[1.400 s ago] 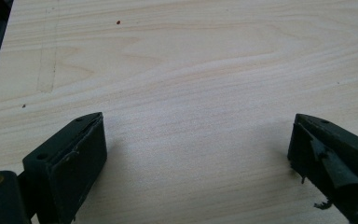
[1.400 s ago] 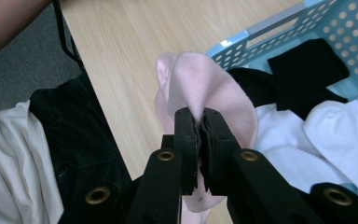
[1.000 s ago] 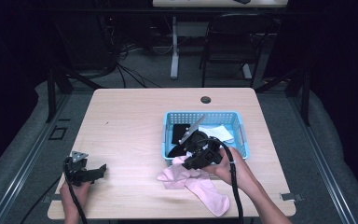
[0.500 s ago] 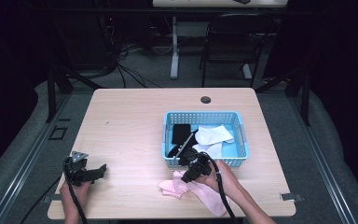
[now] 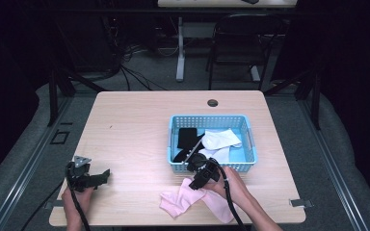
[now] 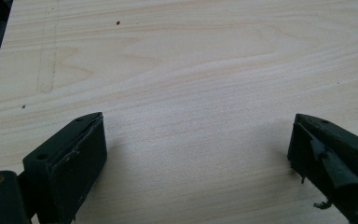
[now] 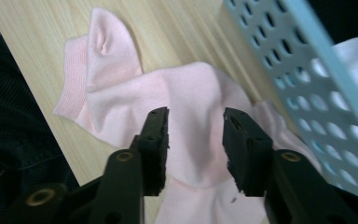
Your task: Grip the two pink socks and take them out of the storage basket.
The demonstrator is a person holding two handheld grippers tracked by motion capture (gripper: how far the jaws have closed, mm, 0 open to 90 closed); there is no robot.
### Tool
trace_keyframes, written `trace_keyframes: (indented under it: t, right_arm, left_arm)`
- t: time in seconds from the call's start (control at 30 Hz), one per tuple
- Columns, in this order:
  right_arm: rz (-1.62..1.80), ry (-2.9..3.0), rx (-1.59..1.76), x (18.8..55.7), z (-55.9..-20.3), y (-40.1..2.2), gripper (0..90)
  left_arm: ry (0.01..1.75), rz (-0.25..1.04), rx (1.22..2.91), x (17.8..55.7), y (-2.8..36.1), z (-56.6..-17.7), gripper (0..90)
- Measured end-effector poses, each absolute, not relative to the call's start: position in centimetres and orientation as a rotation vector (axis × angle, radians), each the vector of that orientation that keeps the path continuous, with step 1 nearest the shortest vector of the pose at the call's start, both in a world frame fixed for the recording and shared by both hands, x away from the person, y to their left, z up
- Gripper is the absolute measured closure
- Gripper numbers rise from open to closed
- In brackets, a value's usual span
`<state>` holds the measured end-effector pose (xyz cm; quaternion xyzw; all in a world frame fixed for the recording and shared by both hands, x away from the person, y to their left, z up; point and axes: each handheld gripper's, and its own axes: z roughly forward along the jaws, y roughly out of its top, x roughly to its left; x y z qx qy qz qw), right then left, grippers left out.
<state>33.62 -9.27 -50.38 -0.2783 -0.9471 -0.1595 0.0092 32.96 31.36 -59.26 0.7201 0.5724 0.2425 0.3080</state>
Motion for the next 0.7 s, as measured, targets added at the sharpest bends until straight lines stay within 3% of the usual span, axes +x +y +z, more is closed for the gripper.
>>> trace_keyframes:
  t: [0.23, 0.4, 0.7]
  right_arm:
    - [-0.603, -2.938, -0.941, 33.2, -49.0, -11.0, 30.7]
    - [-0.682, -2.918, -0.965, 32.4, -47.7, -12.6, 15.9]
    - [-0.772, -2.928, -1.055, 31.3, -45.7, -16.5, 6.6]
  left_arm:
    - [1.514, 0.640, 1.905, 33.0, 31.4, -59.3, 4.6]
    - [1.514, 0.640, 1.904, 33.0, 31.4, -59.3, 4.6]
    - [1.514, 0.641, 1.903, 33.0, 31.4, -59.3, 4.6]
